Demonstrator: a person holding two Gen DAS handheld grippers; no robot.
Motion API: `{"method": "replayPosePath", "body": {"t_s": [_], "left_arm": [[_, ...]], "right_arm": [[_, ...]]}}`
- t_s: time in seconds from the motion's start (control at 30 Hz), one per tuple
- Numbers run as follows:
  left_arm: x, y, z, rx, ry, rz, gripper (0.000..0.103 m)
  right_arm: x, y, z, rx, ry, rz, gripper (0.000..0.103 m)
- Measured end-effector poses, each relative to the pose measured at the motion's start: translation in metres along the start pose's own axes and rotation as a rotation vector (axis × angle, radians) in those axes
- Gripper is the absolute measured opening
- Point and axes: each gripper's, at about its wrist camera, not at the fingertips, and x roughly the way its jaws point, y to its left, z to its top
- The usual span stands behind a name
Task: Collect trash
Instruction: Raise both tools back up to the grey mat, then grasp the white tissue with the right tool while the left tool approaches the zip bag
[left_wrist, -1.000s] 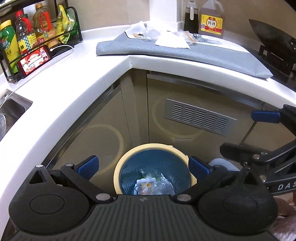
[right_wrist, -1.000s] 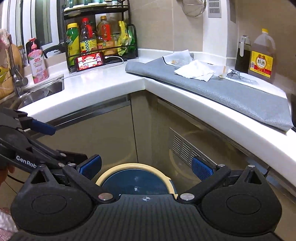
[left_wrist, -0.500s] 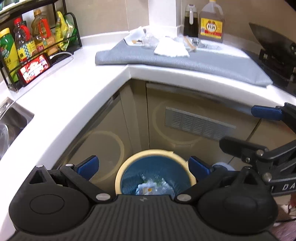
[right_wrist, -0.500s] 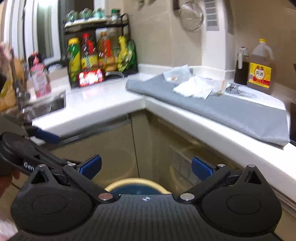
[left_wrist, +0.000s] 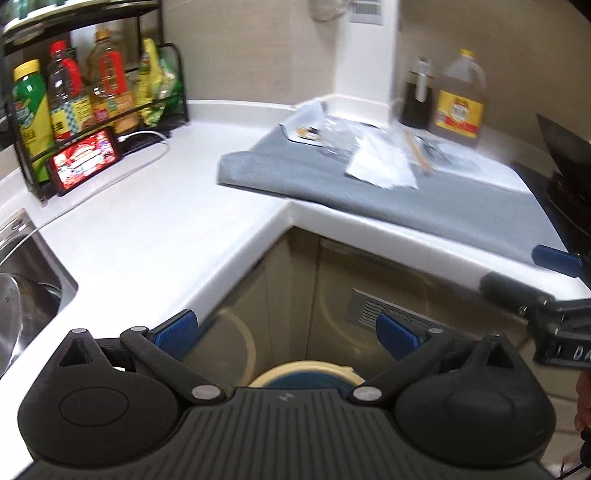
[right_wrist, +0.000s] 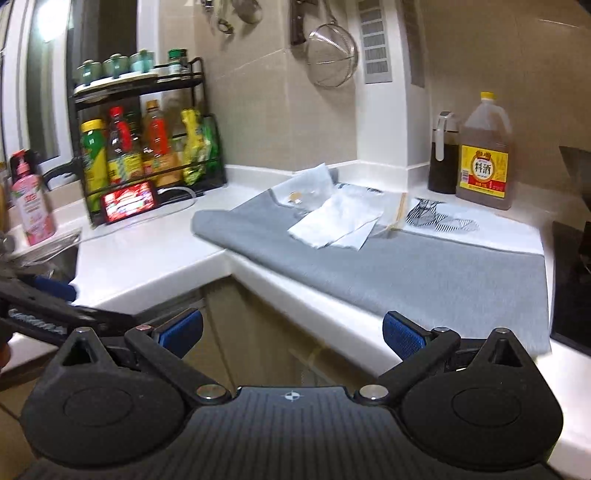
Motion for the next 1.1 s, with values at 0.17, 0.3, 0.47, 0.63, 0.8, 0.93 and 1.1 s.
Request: {"method": "replayPosePath", "body": {"t_s": [0.17,0.3,0.47,0.63,0.8,0.93,1.1], "left_arm": [[0.008,0.018,0.015,-0.046,-0.013,0.037,0.103],[0.012,0.028,0.024,-0.075,-0.022,0.04,0.103],[0.019,0.032,0.033,-0.071,-0.018,0.028,0.103],[0.026,0.034,0.041,-0.076,-0.02,0.03,0.103],[0.033,0.039,0.045,-0.09,-0.01,0.019,0.103],[0.037,0.039,0.046,-0.08,-0.012,0.025,0.103],[0.041,0.033,0.051,-0.086,-0.009,0.016,0.103]], "right_arm": [[0.041,-0.01,0.028,0.016,-0.001,-0.031,0.103],[0.079,-0.016,0.048,0.049,-0.002,-0.057,0.103],[0.142,-0.018,0.071,0.105,0.025,-0.129,0.103],[0.199,-0.012,0.087,0.062,0.039,-0.18,0.103],[0.241,-0.011,0.088,0.015,0.129,-0.195,0.081],[0.23,-0.021,0.078,0.048,0.106,-0.18,0.014],[0.192,-0.045,0.068,0.076,0.067,-0.167,0.006]]}}
